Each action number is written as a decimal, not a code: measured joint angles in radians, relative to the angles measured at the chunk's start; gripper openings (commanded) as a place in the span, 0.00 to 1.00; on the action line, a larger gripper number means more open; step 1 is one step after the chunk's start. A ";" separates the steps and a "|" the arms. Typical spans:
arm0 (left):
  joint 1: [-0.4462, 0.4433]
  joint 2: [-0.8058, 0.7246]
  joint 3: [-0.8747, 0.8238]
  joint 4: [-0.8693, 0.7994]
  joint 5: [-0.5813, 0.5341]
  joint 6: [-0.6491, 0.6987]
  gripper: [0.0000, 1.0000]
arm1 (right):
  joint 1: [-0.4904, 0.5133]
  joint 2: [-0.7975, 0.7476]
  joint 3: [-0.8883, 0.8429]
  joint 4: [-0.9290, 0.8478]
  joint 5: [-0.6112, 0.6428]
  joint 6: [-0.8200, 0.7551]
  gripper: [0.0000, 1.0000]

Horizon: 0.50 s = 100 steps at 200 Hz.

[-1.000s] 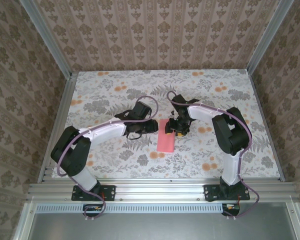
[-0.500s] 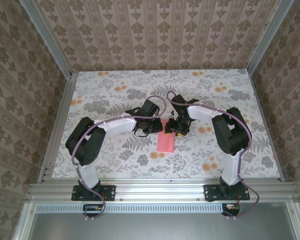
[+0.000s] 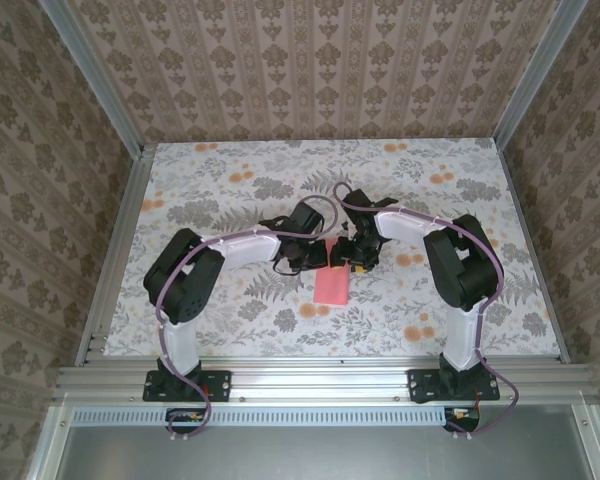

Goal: Fold a paper plane with a square sheet of paper (pick it up from the middle)

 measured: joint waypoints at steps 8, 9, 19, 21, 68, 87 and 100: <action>-0.001 0.008 0.003 -0.002 0.000 -0.001 0.12 | 0.000 0.000 0.000 0.000 0.000 0.000 0.56; -0.001 0.009 0.003 -0.002 0.000 -0.001 0.12 | 0.000 0.000 0.000 0.000 0.000 0.000 0.56; -0.001 0.019 0.006 -0.005 0.000 -0.001 0.11 | 0.000 0.000 0.000 0.000 0.000 0.000 0.56; -0.001 0.022 0.007 -0.006 0.000 -0.001 0.11 | 0.000 0.000 0.000 0.000 0.000 0.000 0.56; -0.003 0.035 0.025 -0.038 -0.005 -0.008 0.11 | 0.000 0.000 0.000 0.000 0.000 0.000 0.56; -0.006 0.035 0.025 -0.040 -0.012 -0.010 0.10 | 0.000 0.000 0.000 0.000 0.000 0.002 0.56; -0.007 0.035 0.025 -0.040 -0.015 -0.011 0.10 | 0.000 0.000 0.000 0.001 0.000 0.007 0.57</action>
